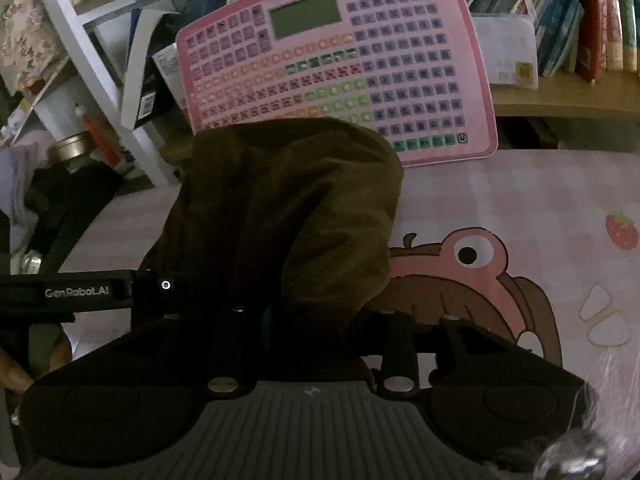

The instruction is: Fold clothes

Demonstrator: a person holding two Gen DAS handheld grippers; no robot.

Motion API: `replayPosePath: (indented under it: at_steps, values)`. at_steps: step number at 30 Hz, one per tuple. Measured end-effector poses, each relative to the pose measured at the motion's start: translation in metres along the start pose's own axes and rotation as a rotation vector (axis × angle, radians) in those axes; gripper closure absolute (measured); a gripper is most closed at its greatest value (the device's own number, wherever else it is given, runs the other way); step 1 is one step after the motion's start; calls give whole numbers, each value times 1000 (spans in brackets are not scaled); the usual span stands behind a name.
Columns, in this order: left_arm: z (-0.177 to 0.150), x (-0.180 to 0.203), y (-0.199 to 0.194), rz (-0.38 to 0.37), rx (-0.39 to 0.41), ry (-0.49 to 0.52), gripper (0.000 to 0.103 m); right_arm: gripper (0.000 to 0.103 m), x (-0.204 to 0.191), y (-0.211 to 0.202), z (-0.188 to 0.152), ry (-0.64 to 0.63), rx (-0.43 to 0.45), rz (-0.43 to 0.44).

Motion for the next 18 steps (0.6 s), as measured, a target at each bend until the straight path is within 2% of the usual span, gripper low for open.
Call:
replayPosePath:
  at_steps: [6,11,13,18]
  values:
    - [5,0,-5,30,16,12,55,53,4,0,1,4,15,-28]
    - [13,4,-29,56,79,30,51,45,1,-18,11,-15,66,-79]
    - [15,7,-43,55,117,36,47,43,-2,-29,14,-15,97,-87]
    - [11,16,-72,48,153,60,45,39,-12,-55,12,-31,141,-118]
Point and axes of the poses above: each gripper's, at about its wrist camera, not at the fingertips, and y roughly the way its jaws point, x to its right, z to its top, the point moved 8 cm from there along y, roughly the way its jaws point, and after that the axes turned 12 degrees about x, right-handed, at the moved point
